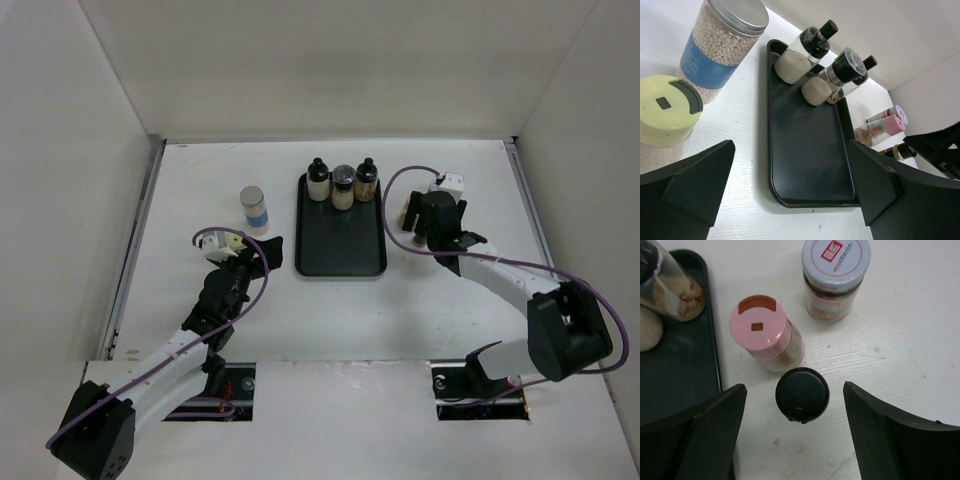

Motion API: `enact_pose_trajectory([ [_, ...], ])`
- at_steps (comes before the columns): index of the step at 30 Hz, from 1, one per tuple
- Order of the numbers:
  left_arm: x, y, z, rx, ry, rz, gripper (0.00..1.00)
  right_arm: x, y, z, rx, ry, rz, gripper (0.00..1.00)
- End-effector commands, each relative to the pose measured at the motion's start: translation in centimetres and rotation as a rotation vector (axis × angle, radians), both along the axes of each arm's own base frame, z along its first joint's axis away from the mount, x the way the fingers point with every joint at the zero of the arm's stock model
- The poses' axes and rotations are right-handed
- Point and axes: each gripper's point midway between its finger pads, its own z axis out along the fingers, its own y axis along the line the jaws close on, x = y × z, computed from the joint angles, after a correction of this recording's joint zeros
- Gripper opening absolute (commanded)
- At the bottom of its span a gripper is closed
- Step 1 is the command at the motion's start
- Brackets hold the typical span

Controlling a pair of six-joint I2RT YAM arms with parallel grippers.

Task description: Organize the condiment bottles

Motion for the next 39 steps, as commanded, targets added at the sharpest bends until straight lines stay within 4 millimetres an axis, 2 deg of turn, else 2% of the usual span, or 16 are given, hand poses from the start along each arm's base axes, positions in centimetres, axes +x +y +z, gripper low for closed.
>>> enact_pose_trajectory([
  [1, 0.1, -0.4, 1.7, -0.019, -0.059, -0.011, 0.99, 1.8, 0.9, 0.7, 0.060, -0.016, -0.001, 0.83],
  [8, 0.2, -0.2, 1.6, -0.017, -0.059, -0.006, 0.99, 2.7, 0.4, -1.5, 0.041, 0.030, -0.037, 0.57],
  [11, 0.2, -0.1, 1.8, -0.020, -0.064, 0.000, 0.99, 2.4, -0.9, -0.5, 0.005, -0.011, -0.092, 0.45],
  [14, 0.3, -0.4, 1.5, -0.014, -0.052, -0.011, 0.99, 1.6, -1.4, 0.9, -0.039, -0.030, -0.103, 0.39],
  [17, 0.3, -0.4, 1.7, -0.017, -0.058, -0.008, 0.99, 0.0, 0.2, 2.9, -0.030, -0.048, -0.043, 0.38],
  [19, 0.5, -0.2, 1.6, -0.016, -0.056, -0.002, 0.99, -0.5, 2.3, 5.1, 0.018, -0.089, 0.029, 0.38],
  [22, 0.4, -0.5, 1.7, -0.018, -0.060, -0.009, 0.99, 0.4, 6.4, 7.9, 0.105, -0.148, 0.153, 0.39],
  [24, 0.7, -0.7, 1.8, -0.017, -0.060, -0.008, 0.99, 1.9, 8.8, 8.2, 0.134, -0.162, 0.208, 0.39],
  [27, 0.8, -1.1, 1.8, -0.010, -0.054, -0.018, 0.99, 4.8, 12.0, 7.4, 0.139, -0.154, 0.258, 0.40],
  [30, 0.8, -0.7, 1.7, 0.002, -0.057, 0.000, 1.00, 7.4, 13.9, 5.7, 0.132, -0.127, 0.288, 0.40],
  [34, 0.7, 0.0, 1.9, 0.013, -0.064, 0.032, 1.00, 10.1, 14.8, 3.8, 0.105, -0.097, 0.284, 0.40],
  [39, 0.9, 0.1, 2.1, 0.025, -0.071, 0.047, 1.00, 11.5, 14.5, 1.0, 0.016, -0.042, 0.260, 0.43],
])
